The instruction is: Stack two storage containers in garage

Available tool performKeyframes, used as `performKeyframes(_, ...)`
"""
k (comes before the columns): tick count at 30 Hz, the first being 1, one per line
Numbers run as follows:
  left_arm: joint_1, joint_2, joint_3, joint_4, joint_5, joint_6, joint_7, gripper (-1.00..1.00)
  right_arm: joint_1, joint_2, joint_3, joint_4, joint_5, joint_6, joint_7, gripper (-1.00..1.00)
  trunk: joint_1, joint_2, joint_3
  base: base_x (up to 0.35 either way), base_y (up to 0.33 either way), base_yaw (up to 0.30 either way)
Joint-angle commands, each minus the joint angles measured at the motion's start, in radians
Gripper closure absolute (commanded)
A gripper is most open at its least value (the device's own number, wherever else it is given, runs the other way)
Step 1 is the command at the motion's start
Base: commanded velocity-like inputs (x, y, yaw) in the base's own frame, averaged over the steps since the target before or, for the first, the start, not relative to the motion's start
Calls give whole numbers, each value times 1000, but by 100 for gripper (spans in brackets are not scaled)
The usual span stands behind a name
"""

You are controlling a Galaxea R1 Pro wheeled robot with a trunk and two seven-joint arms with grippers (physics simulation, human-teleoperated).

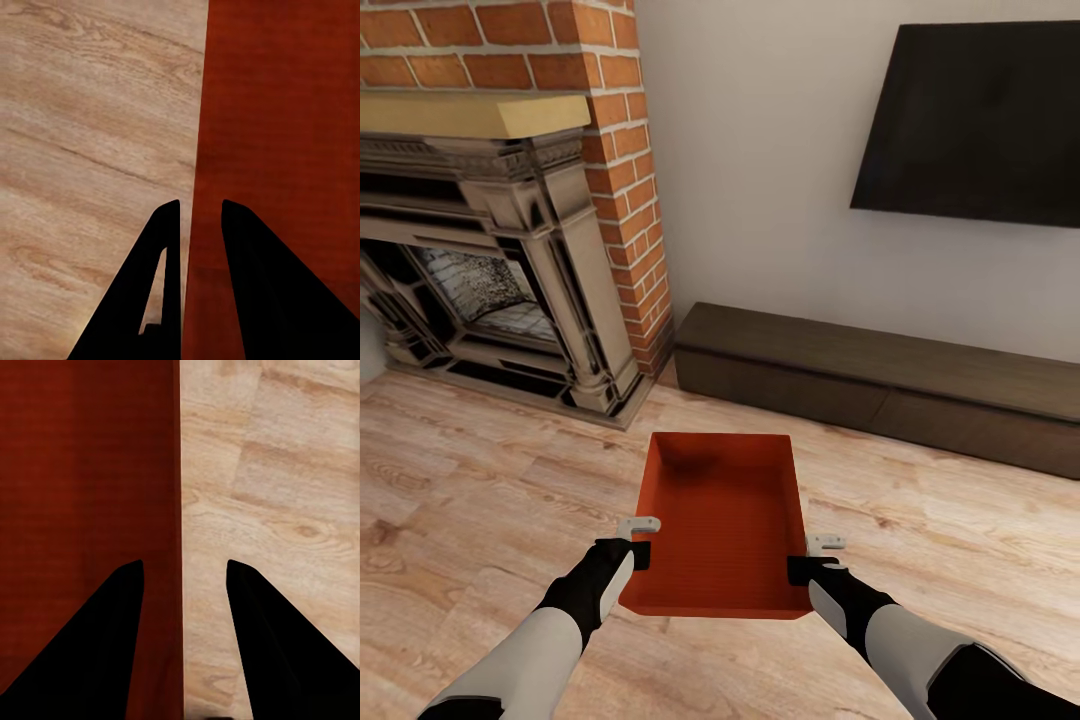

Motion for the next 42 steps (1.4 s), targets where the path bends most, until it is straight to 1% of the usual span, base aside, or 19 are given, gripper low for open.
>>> performKeyframes(1,0,7,8,0,-6,8,8,100,0,-1,35,-6,6,3,-4,100,-4,7,2,0,0,0)
performKeyframes(22,0,7,8,2,-6,8,8,100,0,1,34,-6,6,3,-4,100,-84,154,69,0,0,0)
performKeyframes(42,0,7,8,2,-6,8,8,100,0,2,34,-6,5,3,-6,100,-161,294,159,0,0,0)
